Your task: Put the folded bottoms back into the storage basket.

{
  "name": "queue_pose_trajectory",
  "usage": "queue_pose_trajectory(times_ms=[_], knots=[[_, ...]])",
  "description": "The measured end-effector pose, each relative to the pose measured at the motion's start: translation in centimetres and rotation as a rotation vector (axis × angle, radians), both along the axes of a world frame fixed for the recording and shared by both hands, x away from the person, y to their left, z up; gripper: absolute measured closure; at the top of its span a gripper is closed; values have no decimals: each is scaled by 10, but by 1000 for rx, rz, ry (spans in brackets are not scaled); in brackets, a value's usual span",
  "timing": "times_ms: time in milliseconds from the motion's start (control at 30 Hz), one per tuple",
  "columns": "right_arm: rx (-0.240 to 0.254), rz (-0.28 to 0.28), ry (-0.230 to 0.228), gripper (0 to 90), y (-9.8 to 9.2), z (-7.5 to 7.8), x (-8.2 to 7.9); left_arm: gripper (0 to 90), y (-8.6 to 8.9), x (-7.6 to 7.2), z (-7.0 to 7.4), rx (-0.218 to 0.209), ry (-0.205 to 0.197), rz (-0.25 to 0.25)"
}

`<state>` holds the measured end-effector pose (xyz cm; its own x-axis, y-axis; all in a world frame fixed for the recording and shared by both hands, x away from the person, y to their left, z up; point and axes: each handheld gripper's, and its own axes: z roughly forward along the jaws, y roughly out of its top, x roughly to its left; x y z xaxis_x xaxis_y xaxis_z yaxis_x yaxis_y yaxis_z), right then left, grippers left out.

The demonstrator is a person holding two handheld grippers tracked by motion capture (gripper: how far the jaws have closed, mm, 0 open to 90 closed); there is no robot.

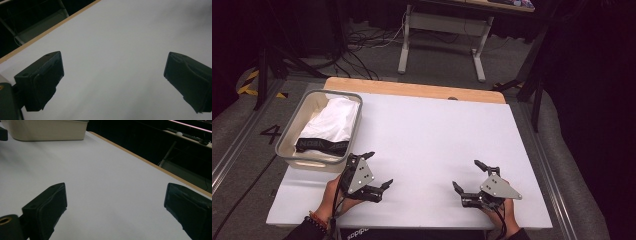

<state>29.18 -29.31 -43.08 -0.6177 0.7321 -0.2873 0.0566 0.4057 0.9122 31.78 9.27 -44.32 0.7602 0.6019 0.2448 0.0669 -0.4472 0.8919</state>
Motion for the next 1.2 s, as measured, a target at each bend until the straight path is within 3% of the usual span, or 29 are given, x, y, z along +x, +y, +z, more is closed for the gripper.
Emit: queue_pose_trajectory(times_ms=[700,1200], knots=[[-13,12,8,45,1,-2,2,35,-2,1,0,-21,18,8],[-3,18,13,46,-3,-2,3,35,-6,5,-3,8,31,5]])
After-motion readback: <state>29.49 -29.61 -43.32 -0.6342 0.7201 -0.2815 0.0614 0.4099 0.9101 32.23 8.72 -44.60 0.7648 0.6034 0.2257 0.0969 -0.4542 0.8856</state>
